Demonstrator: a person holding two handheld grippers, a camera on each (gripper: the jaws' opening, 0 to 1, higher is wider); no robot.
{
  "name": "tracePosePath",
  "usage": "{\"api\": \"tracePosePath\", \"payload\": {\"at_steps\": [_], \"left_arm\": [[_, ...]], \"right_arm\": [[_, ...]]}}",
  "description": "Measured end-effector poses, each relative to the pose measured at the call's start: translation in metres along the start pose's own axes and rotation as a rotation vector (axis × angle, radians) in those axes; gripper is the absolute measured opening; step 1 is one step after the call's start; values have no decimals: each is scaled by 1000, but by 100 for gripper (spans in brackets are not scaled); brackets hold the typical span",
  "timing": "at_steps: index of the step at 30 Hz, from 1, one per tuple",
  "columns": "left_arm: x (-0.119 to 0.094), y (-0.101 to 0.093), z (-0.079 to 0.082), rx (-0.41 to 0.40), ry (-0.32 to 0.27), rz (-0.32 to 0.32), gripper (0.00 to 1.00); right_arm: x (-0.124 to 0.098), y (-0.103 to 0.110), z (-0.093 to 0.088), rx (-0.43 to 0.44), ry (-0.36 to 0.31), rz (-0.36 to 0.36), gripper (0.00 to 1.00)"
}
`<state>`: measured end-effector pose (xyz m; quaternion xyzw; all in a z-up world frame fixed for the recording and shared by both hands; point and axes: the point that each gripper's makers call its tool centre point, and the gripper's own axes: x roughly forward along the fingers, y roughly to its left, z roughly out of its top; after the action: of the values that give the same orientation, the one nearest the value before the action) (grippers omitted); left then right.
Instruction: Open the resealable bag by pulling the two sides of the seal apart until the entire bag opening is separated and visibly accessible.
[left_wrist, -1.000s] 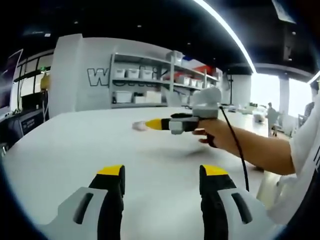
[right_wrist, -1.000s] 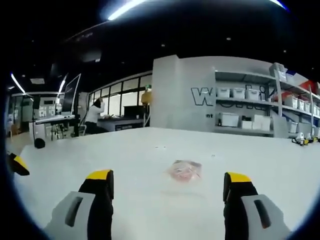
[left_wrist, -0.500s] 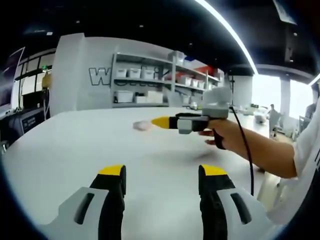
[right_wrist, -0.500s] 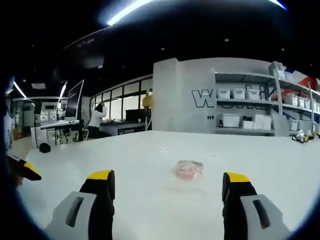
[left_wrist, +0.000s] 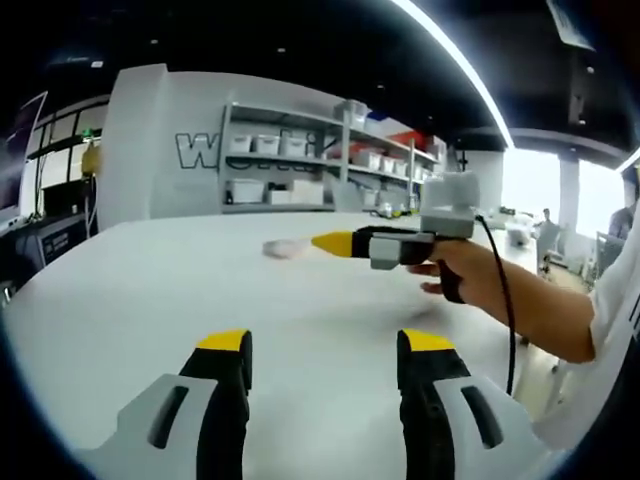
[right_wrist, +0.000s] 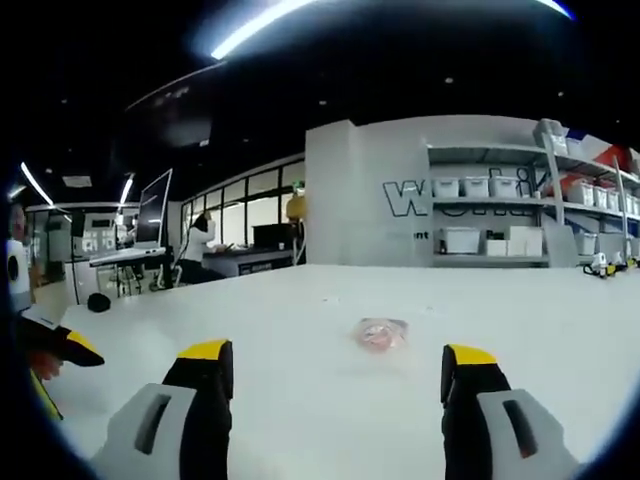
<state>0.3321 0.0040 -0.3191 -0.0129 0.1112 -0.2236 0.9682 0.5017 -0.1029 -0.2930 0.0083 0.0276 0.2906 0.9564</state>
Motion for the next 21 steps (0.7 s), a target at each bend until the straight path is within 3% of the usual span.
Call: {"api": "tracePosePath", "payload": {"at_steps": [21], "left_arm": [[2,0,-2,-5,1,2,59]], "right_arm": [[-29,10,-1,-10,-9,4,83]]}}
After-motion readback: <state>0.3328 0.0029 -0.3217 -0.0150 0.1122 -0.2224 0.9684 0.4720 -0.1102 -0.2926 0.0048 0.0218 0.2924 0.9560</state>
